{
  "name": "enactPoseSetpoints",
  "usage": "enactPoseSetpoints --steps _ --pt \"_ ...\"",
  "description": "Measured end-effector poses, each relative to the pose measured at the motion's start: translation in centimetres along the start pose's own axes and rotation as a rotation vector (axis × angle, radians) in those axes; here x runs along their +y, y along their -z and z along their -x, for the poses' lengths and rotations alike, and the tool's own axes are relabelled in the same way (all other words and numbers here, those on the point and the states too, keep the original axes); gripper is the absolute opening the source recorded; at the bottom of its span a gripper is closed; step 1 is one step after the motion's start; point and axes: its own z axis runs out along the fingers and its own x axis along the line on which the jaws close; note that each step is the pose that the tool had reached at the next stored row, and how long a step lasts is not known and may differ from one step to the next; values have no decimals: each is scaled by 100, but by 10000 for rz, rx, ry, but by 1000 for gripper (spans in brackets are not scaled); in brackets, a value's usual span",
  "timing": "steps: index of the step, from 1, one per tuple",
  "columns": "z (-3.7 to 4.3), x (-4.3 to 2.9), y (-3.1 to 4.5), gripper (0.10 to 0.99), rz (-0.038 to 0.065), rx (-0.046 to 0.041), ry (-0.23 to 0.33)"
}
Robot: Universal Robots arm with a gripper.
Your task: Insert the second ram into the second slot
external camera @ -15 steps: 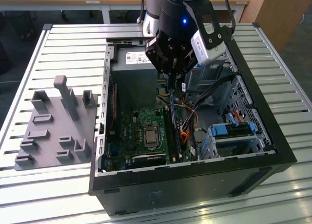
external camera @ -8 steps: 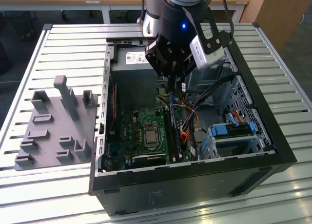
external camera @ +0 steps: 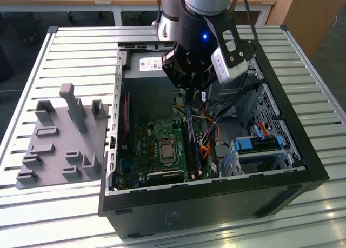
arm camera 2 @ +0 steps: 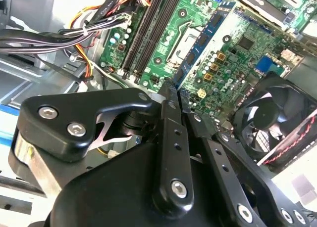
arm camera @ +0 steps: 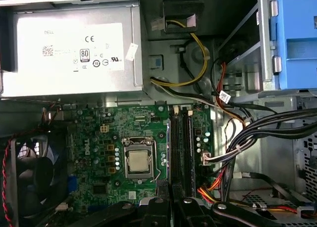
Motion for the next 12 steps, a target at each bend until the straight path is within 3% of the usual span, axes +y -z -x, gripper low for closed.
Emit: enactPoseSetpoints --steps 12 --pt "28 -1 -115 137 -7 43 315"
